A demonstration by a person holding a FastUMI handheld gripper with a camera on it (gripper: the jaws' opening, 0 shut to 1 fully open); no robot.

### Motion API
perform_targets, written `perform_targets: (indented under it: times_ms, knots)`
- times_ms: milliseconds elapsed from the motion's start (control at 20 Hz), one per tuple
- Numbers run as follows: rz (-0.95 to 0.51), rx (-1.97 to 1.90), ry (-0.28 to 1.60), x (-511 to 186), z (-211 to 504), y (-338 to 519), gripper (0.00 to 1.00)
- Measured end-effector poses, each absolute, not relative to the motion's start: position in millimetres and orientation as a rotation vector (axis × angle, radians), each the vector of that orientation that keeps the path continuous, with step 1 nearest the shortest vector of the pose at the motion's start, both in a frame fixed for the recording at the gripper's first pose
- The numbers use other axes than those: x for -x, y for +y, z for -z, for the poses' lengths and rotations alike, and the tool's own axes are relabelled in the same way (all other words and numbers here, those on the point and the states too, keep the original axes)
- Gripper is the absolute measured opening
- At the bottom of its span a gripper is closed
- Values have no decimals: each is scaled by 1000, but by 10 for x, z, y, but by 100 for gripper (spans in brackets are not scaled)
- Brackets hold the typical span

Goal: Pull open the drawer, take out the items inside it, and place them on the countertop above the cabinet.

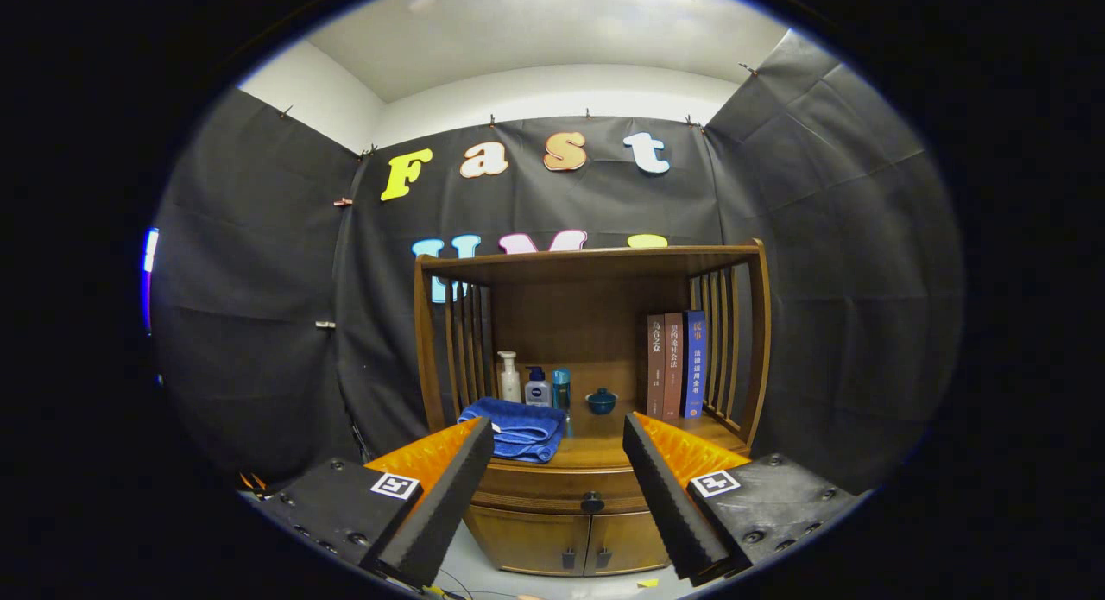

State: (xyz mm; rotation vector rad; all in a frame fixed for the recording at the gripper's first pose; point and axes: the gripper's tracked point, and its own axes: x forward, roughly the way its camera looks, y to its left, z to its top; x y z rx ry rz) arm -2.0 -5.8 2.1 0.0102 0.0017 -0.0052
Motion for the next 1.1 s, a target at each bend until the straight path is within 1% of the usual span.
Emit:
perform_targets:
  times_ms: [550, 850, 1100]
  knots:
    - [4, -16, 29, -86, 105, -86, 98]
    - [8, -23, 93, -284, 413, -132, 98]
    - [21, -50, 155, -577, 813, -249, 98]
